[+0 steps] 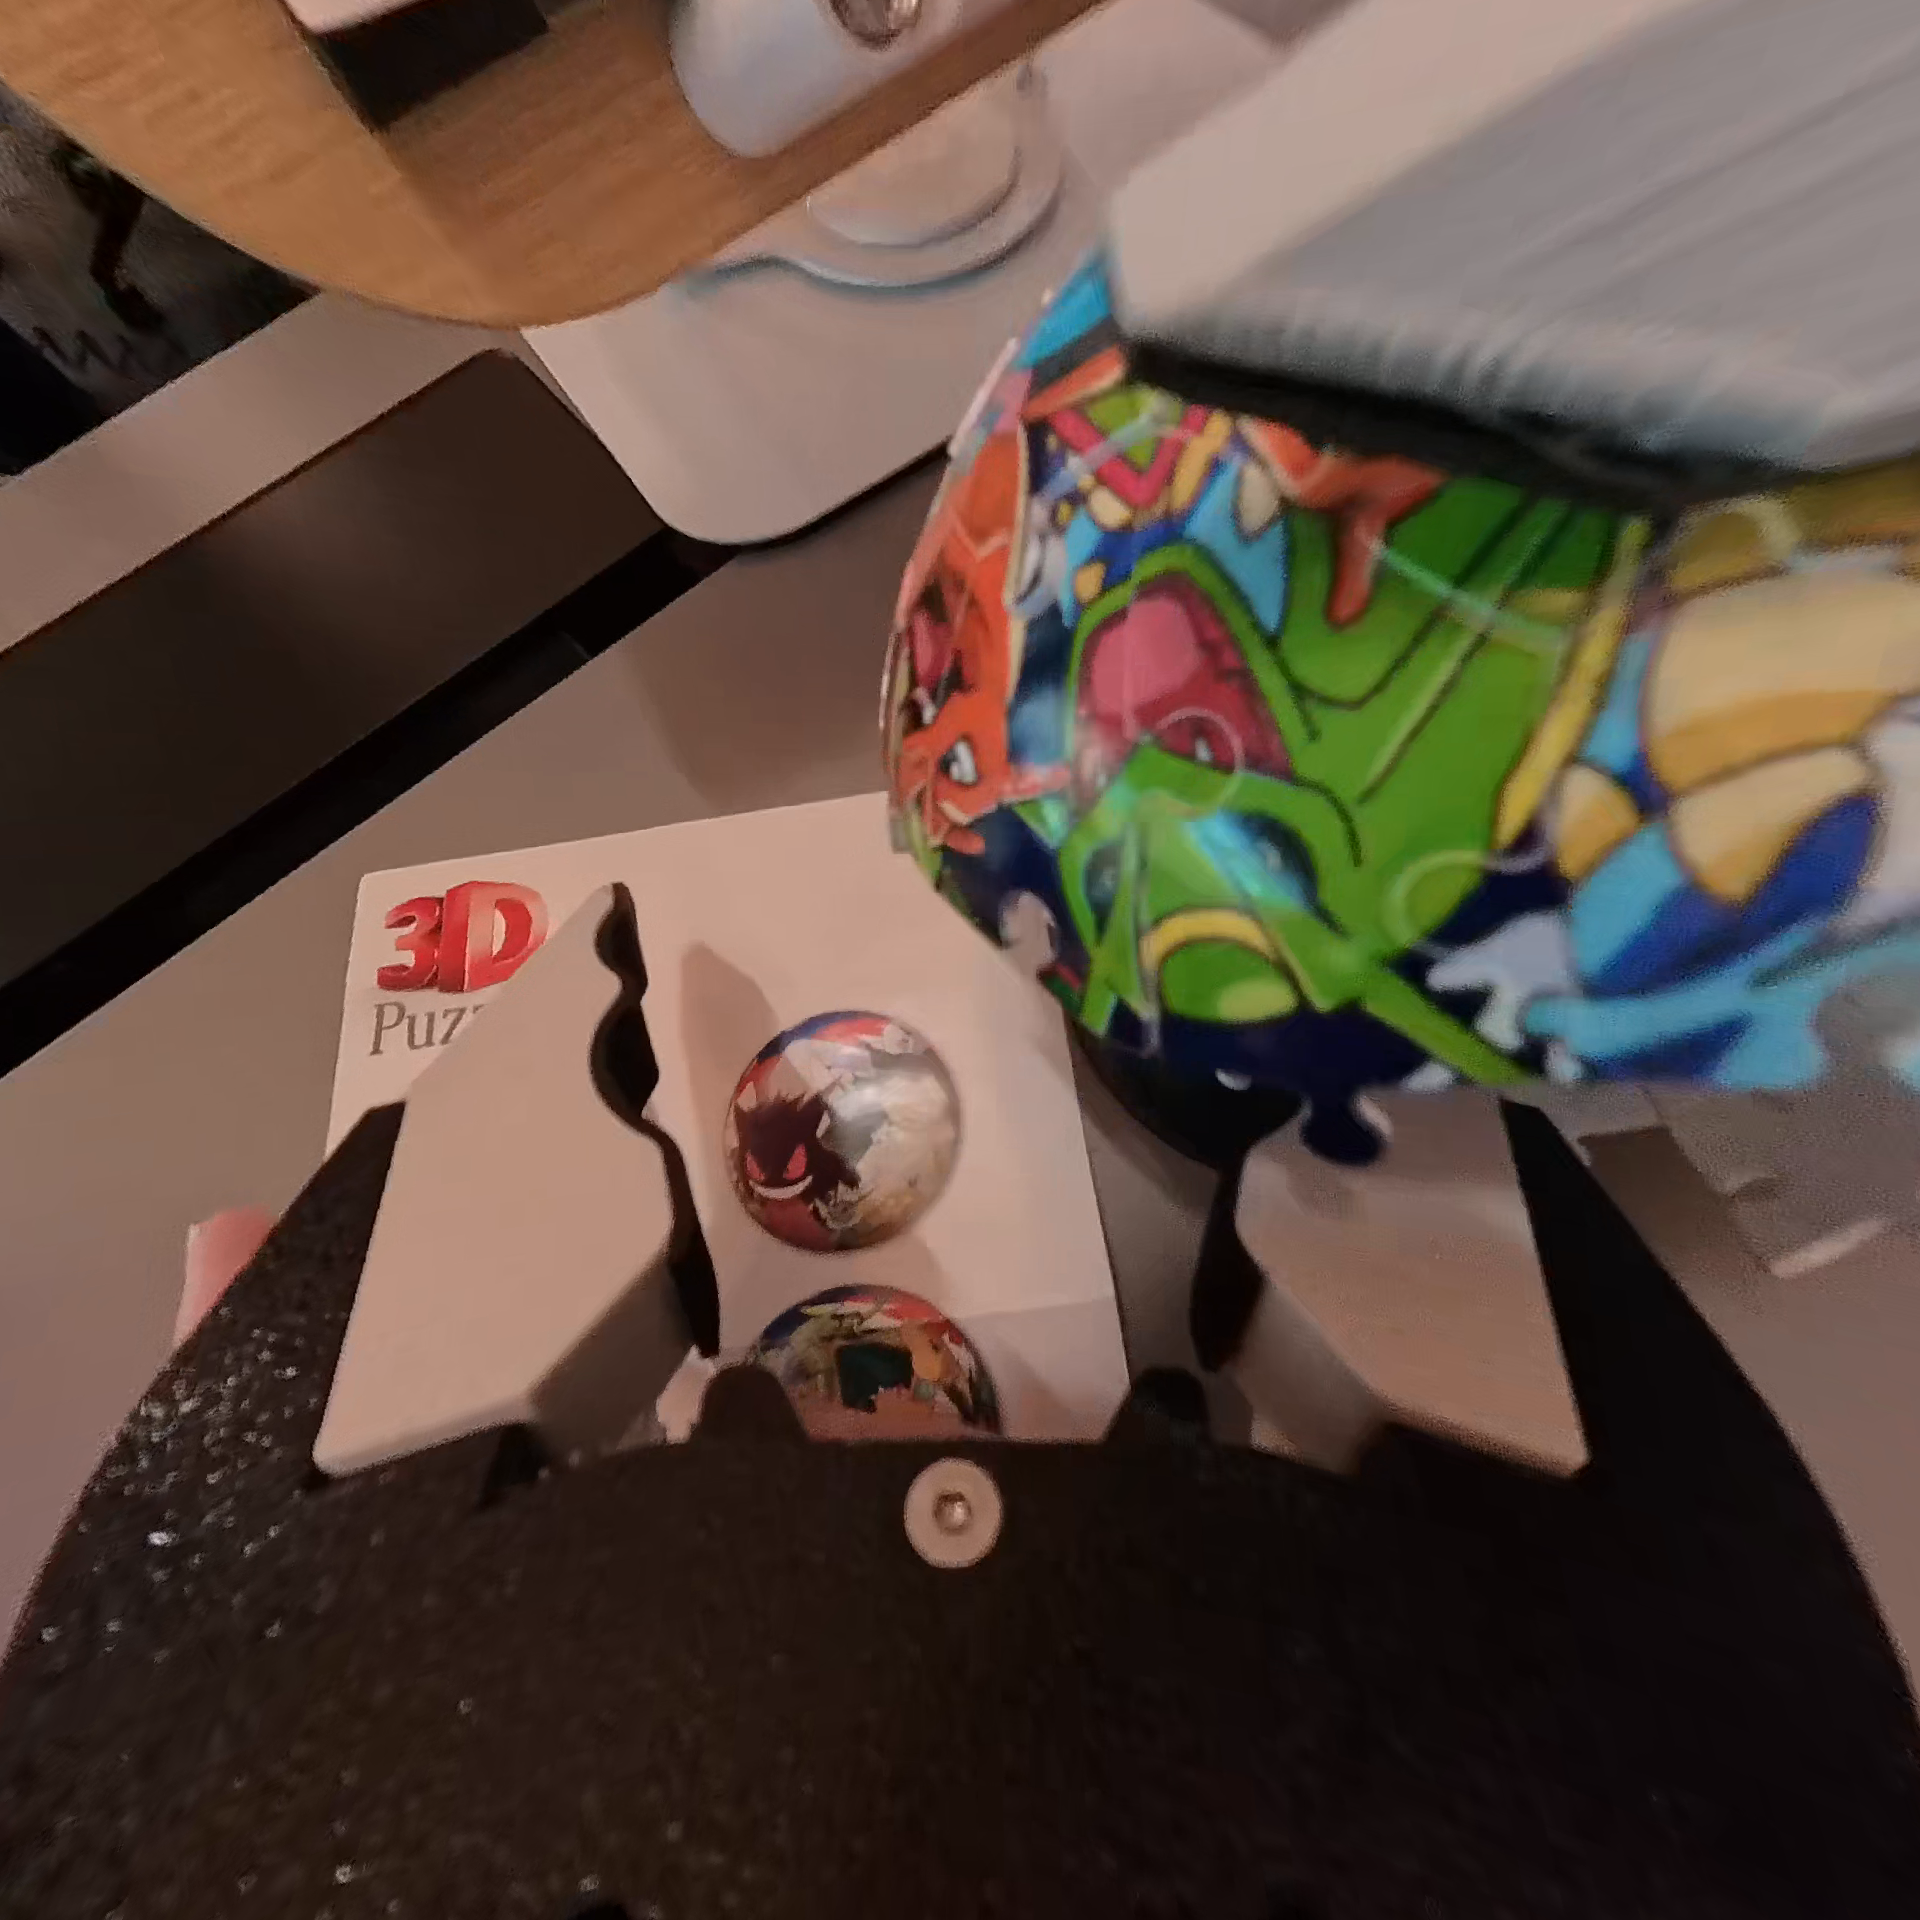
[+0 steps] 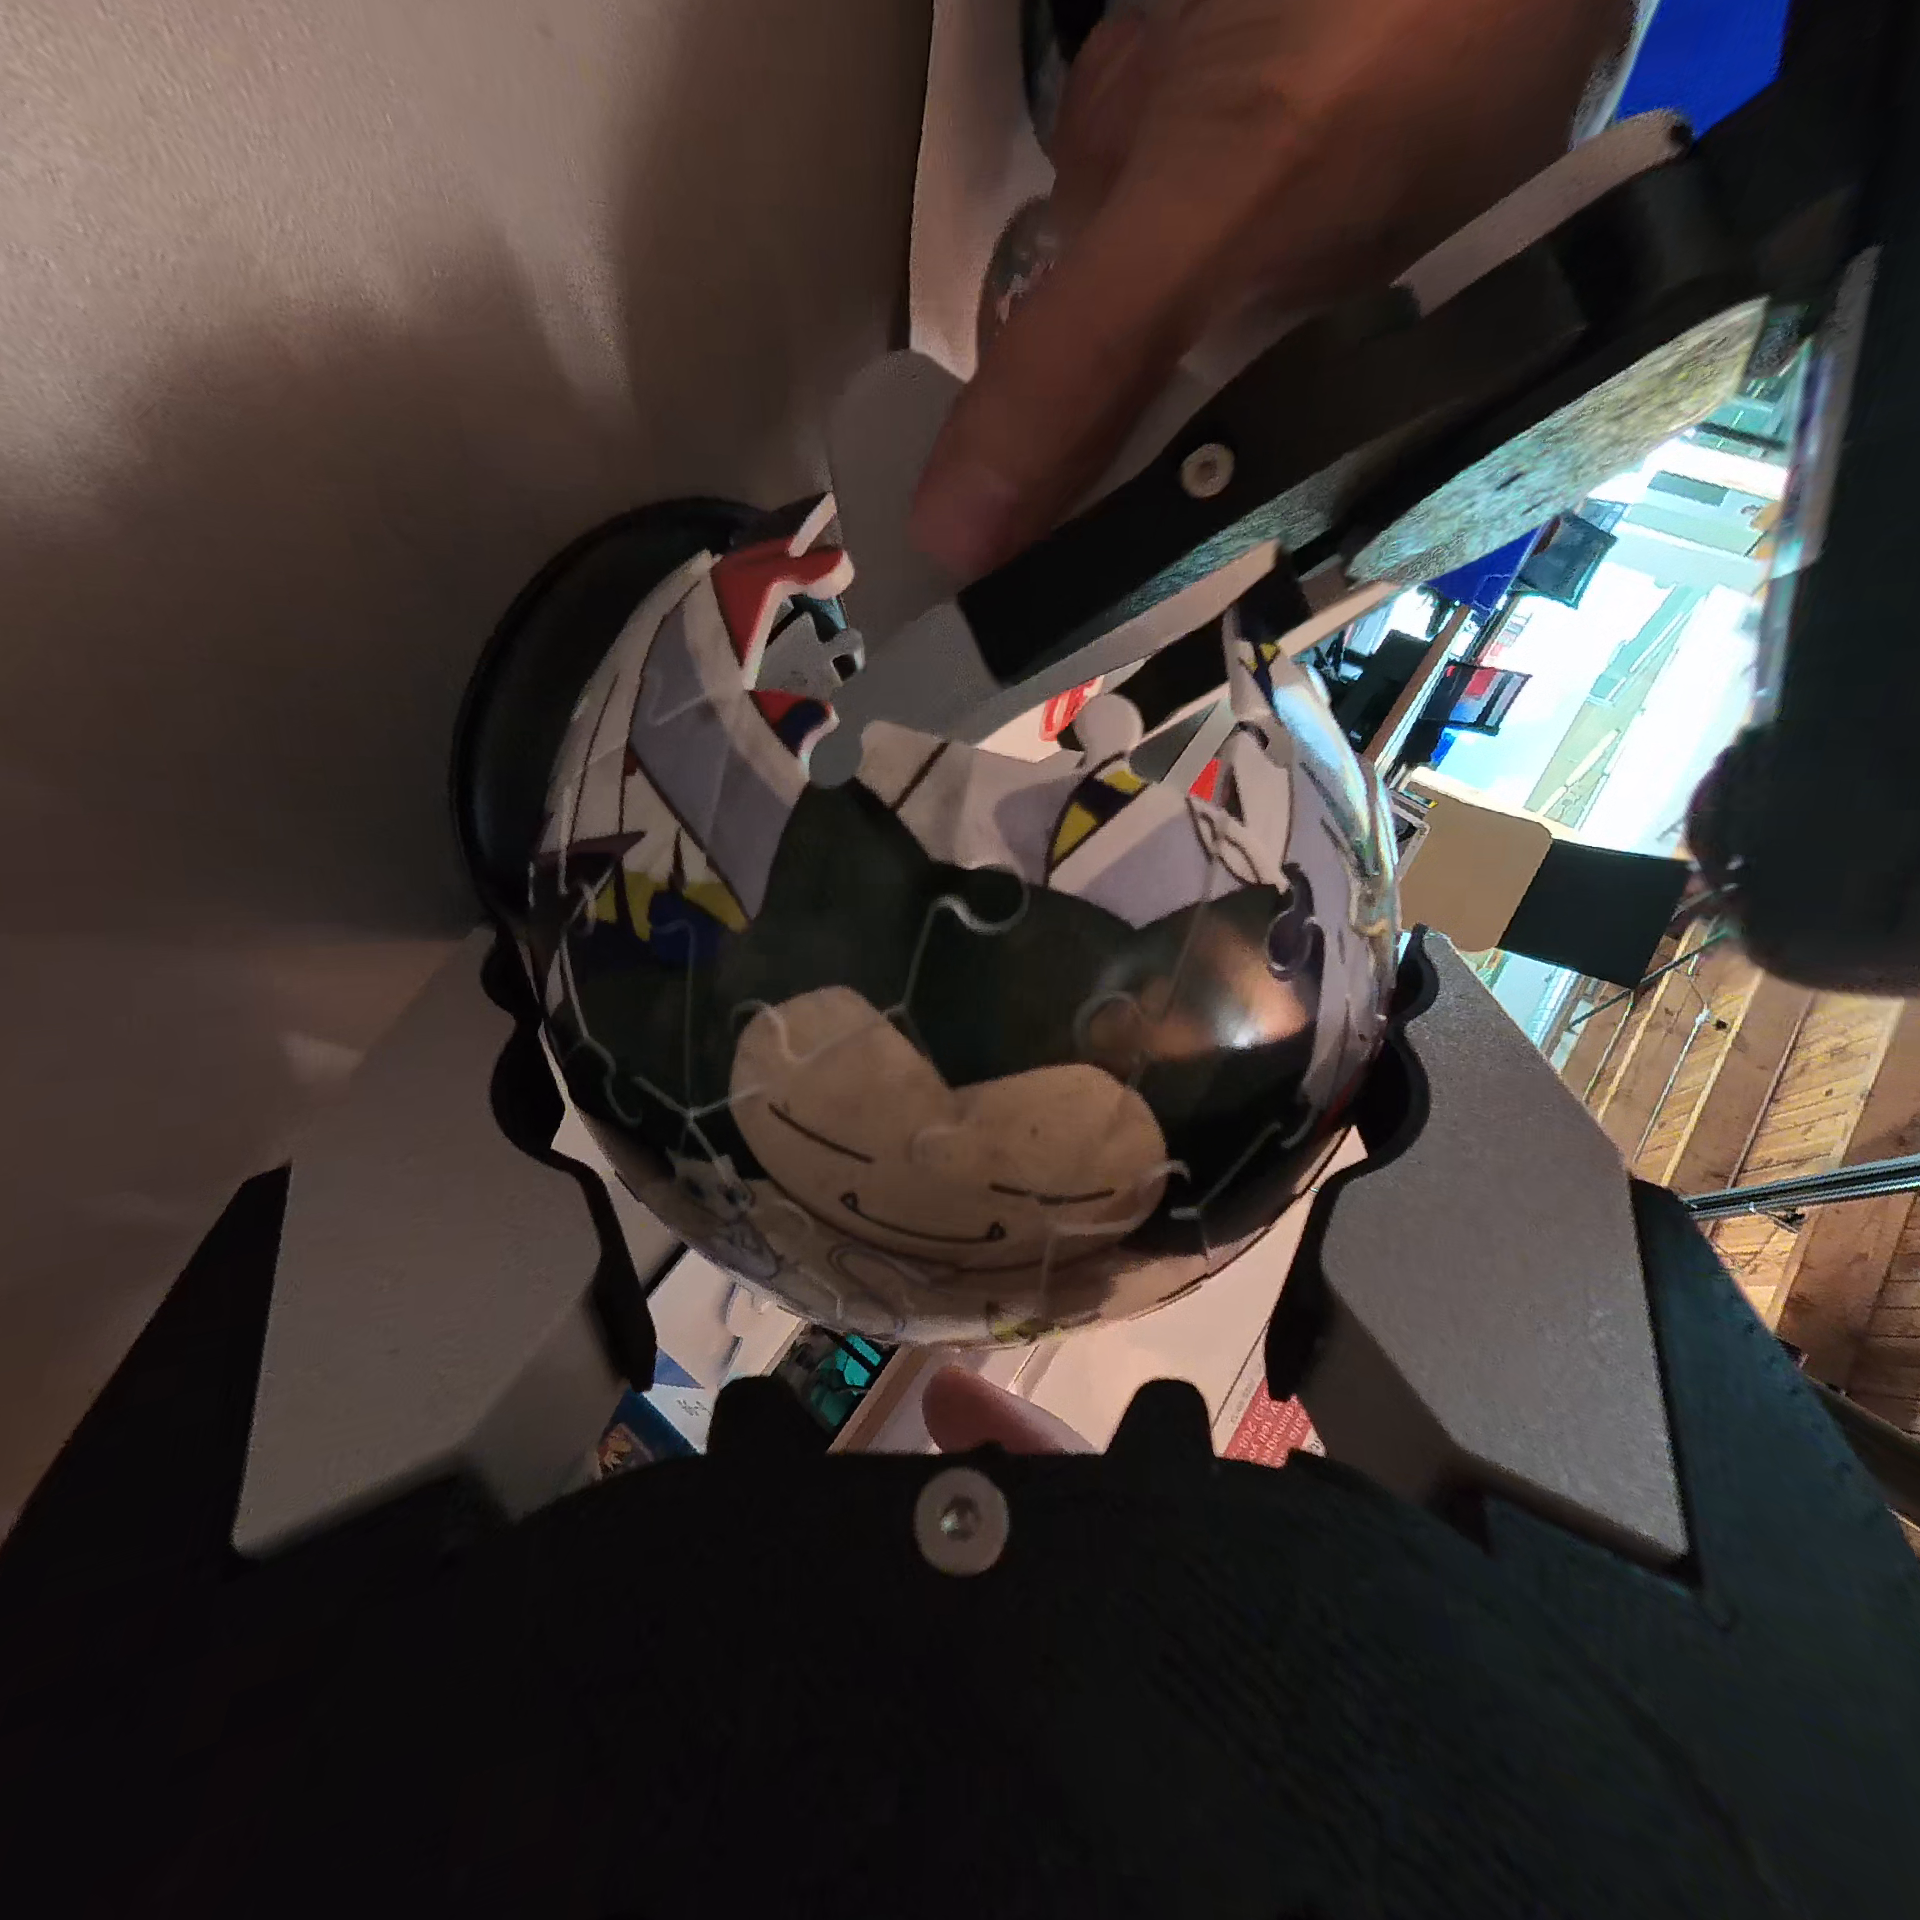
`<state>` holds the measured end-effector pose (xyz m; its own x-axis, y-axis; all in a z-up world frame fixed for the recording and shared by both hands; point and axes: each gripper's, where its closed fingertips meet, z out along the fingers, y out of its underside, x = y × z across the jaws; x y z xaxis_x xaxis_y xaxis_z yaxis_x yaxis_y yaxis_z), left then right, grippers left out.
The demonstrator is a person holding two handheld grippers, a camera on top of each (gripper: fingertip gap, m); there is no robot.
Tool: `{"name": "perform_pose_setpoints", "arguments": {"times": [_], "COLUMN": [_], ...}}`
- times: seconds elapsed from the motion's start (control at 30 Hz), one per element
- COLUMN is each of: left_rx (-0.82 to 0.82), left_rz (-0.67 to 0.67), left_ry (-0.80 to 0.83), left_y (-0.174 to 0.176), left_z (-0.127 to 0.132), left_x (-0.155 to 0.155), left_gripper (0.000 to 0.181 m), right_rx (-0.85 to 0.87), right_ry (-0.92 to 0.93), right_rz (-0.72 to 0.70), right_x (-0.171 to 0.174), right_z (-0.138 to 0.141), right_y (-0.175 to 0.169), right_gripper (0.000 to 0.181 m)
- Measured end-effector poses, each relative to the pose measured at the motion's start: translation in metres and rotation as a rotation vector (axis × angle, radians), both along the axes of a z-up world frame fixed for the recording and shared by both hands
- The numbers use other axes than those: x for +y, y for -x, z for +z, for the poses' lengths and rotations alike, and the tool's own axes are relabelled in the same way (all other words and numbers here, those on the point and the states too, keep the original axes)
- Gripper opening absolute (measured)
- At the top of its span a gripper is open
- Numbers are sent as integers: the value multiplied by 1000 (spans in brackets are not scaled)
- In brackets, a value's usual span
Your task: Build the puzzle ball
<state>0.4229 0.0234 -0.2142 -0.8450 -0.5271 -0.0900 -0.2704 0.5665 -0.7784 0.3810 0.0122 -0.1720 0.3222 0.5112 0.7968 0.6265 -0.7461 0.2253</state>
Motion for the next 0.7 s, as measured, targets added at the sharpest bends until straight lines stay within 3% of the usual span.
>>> {"name": "perform_pose_setpoints", "arguments": {"times": [0.03,0.43,0.7], "left_rx": [4,-24,39], "left_rz": [-7,-26,-69], "left_ry": [29,-93,-12], "left_y": [1,2,8], "left_z": [3,0,-5], "left_x": [0,15,12], "left_gripper": [117,122,110], "right_rx": [-2,-6,68], "right_ry": [2,56,82], "right_rz": [0,15,1], "right_x": [0,5,7], "right_z": [0,0,-4], "right_y": [0,1,1], "right_gripper": [155,153,154]}}
